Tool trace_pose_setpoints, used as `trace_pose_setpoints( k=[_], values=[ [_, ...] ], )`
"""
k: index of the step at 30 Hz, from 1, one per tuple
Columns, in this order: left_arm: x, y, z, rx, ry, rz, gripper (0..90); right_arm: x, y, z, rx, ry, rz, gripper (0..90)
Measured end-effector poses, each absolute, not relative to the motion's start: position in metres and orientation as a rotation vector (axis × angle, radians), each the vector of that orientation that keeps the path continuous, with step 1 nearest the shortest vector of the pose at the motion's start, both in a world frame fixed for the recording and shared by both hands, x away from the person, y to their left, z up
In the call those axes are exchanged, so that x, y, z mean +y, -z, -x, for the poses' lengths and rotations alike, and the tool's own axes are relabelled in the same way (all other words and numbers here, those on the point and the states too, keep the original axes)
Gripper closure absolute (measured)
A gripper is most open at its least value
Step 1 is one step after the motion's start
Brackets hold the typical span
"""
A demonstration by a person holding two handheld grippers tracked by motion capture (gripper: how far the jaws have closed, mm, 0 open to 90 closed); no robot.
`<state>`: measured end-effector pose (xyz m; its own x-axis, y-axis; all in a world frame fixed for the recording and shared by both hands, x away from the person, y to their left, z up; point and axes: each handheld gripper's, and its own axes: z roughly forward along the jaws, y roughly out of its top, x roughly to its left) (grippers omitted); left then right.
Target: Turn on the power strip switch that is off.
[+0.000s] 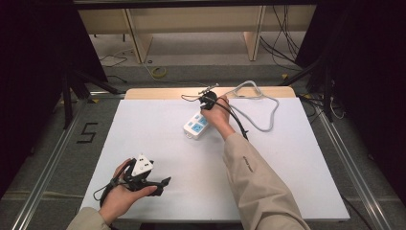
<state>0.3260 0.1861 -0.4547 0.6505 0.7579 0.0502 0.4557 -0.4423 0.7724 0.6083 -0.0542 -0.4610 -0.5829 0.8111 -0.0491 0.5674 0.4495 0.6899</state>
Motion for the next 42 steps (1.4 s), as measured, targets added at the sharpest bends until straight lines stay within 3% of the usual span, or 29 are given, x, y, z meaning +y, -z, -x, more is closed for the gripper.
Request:
trace_pose_setpoints(
  k=[42],
  values=[
    [0.1871,0.4549,-0.3259,0.948,-0.512,-2.106,15.9,-0.0551,0.4572,-0.6059,2.312,-0.914,-1.151,90.0]
  ],
)
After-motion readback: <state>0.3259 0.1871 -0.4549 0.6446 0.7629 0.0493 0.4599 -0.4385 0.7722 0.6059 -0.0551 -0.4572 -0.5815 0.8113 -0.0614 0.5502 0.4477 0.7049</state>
